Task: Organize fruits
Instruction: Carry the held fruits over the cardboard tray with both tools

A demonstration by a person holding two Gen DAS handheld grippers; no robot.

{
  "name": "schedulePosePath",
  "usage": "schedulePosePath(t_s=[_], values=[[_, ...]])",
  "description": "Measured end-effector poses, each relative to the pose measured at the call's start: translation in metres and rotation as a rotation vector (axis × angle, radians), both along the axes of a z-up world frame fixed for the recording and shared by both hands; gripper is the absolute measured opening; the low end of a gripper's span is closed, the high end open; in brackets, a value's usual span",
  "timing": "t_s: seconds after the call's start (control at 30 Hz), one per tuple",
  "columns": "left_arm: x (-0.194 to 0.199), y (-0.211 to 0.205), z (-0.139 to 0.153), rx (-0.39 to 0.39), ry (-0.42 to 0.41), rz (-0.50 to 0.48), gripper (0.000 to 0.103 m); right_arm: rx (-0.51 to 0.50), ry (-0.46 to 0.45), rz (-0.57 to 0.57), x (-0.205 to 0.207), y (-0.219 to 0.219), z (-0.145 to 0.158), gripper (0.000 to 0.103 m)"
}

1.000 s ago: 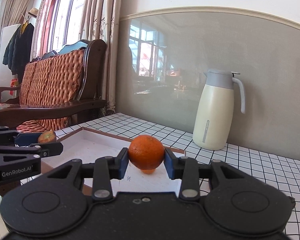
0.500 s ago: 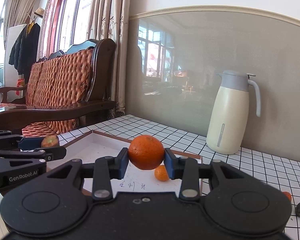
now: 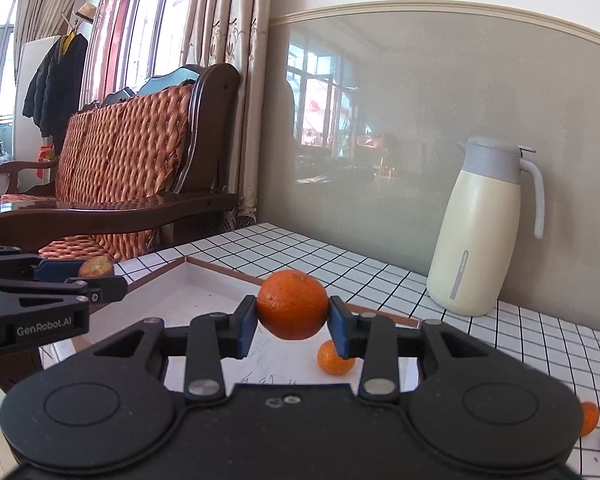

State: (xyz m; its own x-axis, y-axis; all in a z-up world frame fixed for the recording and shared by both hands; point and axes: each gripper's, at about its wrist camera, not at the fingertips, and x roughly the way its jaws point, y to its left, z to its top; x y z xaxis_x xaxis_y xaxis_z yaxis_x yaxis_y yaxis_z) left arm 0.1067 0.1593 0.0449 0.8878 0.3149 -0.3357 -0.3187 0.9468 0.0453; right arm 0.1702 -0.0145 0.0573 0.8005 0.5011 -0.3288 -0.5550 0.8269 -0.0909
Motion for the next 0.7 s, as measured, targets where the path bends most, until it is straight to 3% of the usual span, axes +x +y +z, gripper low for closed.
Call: schedulePosePath(t_s=[0.7], values=[[0.064, 0.027, -0.007, -0.028, 0.022, 0.014, 0.035, -0.002, 0.065, -0.082, 0.064, -0.012, -0.010, 0.029]])
